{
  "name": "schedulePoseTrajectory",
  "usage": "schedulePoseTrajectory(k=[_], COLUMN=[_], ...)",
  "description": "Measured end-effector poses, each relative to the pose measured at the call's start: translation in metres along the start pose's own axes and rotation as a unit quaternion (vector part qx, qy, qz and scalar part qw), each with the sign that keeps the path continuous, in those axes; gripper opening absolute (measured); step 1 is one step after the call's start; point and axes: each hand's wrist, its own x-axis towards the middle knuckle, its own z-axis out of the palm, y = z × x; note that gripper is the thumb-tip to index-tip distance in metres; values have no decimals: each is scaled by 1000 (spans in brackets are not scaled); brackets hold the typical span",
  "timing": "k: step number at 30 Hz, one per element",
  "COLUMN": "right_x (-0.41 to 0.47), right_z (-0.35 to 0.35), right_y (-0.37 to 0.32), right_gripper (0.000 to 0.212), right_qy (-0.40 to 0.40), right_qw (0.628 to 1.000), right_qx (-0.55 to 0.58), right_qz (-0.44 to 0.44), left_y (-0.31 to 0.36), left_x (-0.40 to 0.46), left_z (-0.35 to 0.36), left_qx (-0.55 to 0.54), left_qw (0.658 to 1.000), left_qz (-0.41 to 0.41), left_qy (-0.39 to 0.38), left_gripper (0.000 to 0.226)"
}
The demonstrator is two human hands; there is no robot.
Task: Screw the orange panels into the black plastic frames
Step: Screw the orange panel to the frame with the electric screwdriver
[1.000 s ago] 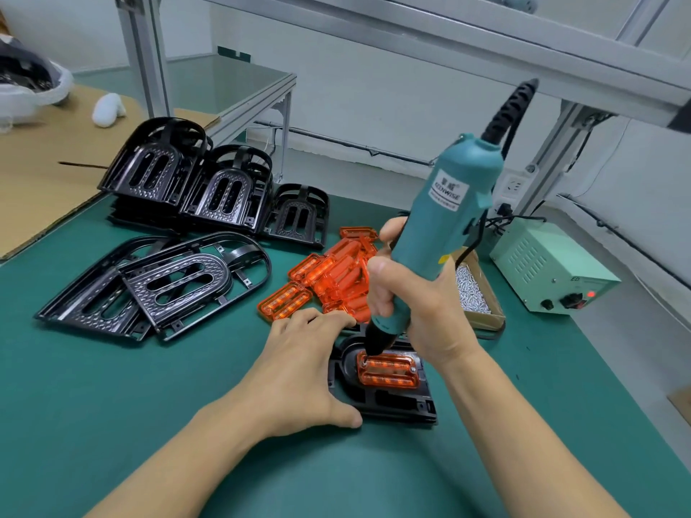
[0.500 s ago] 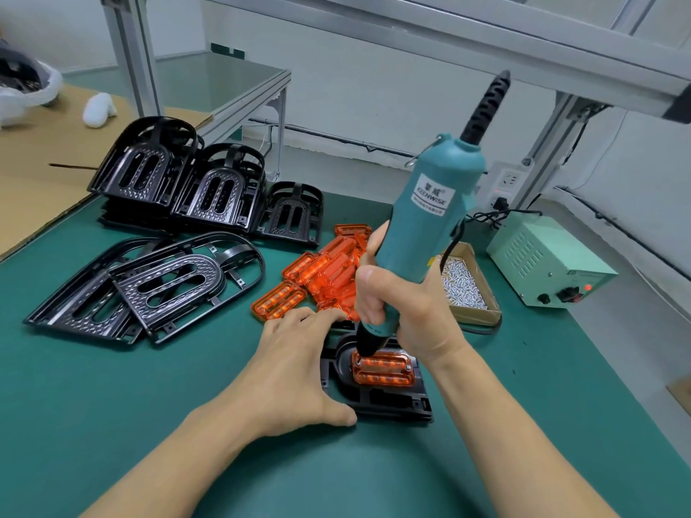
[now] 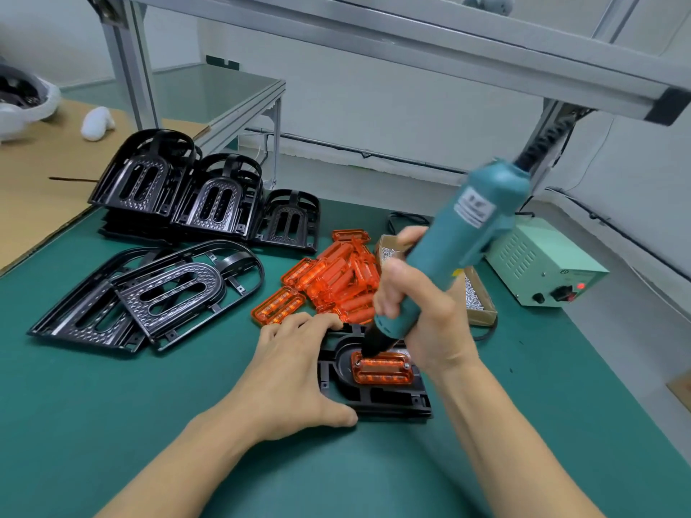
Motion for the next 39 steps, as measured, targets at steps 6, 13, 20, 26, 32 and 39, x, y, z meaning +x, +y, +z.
schedulePoseTrajectory(k=[6,13,20,26,32,39], right_x=[-9,17,29,-7,-46,-47], right_z=[-11,3,-40,-127,-181,-181], right_y=[-7,-50,-109,-116,-86,-61], right_gripper=[16,17,19,20,33,42], right_qy=[54,-55,189,321,288,172], right_qw=[998,998,972,898,807,618], right_qx=[-3,-37,-139,-248,-377,-634], right_qz=[-11,-17,-8,172,352,432], left_y=[7,13,5,1,1,3], left_x=[4,11,8,6,8,9], left_z=[4,0,4,1,1,0], left_qx=[30,59,44,61,99,118], left_qw=[999,996,995,993,990,987], left_qz=[38,60,66,71,59,51], left_qy=[-4,-38,-61,-75,-86,-95], left_gripper=[89,86,92,114,119,117])
